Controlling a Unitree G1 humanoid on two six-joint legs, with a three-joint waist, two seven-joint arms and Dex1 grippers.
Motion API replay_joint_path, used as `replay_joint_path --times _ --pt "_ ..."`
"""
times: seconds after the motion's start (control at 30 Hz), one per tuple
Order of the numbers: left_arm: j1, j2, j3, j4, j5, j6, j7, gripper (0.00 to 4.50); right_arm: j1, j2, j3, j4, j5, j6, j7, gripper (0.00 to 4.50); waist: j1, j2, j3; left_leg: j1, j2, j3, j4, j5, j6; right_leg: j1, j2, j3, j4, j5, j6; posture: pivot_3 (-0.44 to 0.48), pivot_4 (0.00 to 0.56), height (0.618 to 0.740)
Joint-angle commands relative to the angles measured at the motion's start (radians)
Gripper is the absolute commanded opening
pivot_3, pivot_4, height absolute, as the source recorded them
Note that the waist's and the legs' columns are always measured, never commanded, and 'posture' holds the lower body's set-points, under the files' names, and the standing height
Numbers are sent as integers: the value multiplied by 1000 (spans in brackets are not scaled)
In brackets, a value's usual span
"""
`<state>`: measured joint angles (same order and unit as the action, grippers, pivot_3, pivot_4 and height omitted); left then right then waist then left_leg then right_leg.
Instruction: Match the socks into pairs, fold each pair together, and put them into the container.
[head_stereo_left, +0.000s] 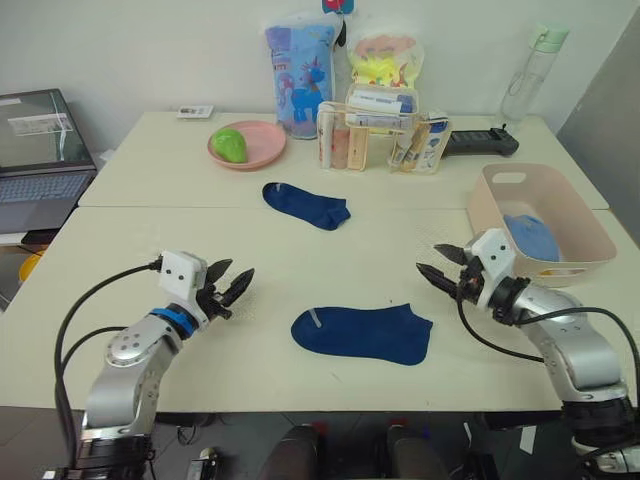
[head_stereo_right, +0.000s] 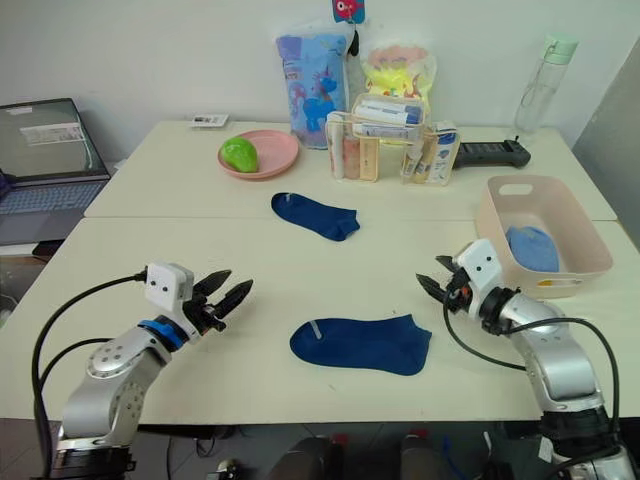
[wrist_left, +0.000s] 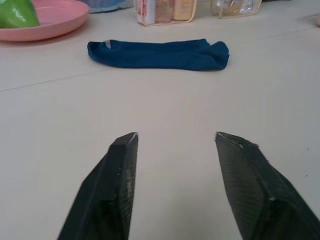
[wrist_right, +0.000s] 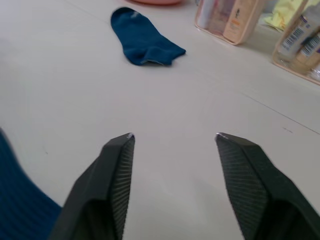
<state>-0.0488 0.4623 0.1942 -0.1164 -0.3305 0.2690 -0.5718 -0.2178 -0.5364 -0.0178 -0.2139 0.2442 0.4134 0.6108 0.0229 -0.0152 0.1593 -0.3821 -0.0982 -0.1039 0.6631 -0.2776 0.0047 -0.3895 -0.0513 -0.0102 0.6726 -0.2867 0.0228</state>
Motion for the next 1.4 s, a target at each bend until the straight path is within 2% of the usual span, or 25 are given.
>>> replay_joint_path --times 0.03,0.07,0.13,0.4,0.67,0.83,1.03,1.13,1.3,1.4 --pt "4 -3 -12 -15 30 -46 12 3882 -23 2 -18 0 -23 -41 -22 4259 -1 0 0 0 0 0 0 0 0 0 0 0 1 0 0 0 150 740" --pt "4 -7 -11 -17 25 -45 13 4109 -22 3 -19 5 -25 -42 -25 4475 -1 0 0 0 0 0 0 0 0 0 0 0 1 0 0 0 150 740" --pt "1 -10 -8 -14 23 -44 14 4457 -21 7 -24 9 -15 -29 -22 4500 -1 0 0 1 1 0 0 0 0 0 0 0 1 0 0 0 150 740" --pt "-31 26 -21 7 22 -24 -39 4457 -16 15 -8 4 -23 -33 -22 4500 -2 0 0 1 1 0 0 0 0 0 0 0 1 0 0 0 150 740" --pt "-272 5 -155 157 94 -40 -88 4457 -75 33 51 -94 24 62 13 4500 -3 0 0 0 0 -1 0 0 0 0 0 -1 2 0 0 0 150 740" --pt "-538 -81 -287 539 250 -198 -59 4457 -99 23 73 -127 16 93 18 4500 1 -1 0 0 0 -1 1 0 -1 0 0 -2 2 0 0 0 150 740" --pt "-754 -178 -308 931 330 -370 13 4457 -105 33 67 -146 11 113 -7 4500 -10 -2 1 -1 -1 -1 0 0 -1 -2 0 -1 1 0 0 0 150 740" --pt "-852 -211 -316 1117 374 -404 65 4457 -94 33 69 -161 7 117 -19 4500 -16 -2 1 -3 -1 0 1 1 -2 -6 0 0 5 0 0 0 150 740" --pt "-950 -251 -286 1291 383 -404 100 4457 -78 30 69 -187 11 131 -28 4500 -19 -3 1 -4 -1 0 1 1 -2 -6 0 0 6 0 0 0 150 740" --pt "-989 -268 -258 1356 372 -365 117 3877 -78 31 69 -196 13 140 -34 4500 -21 -3 1 -4 -1 0 1 1 -2 -7 0 0 6 0 0 0 150 740"
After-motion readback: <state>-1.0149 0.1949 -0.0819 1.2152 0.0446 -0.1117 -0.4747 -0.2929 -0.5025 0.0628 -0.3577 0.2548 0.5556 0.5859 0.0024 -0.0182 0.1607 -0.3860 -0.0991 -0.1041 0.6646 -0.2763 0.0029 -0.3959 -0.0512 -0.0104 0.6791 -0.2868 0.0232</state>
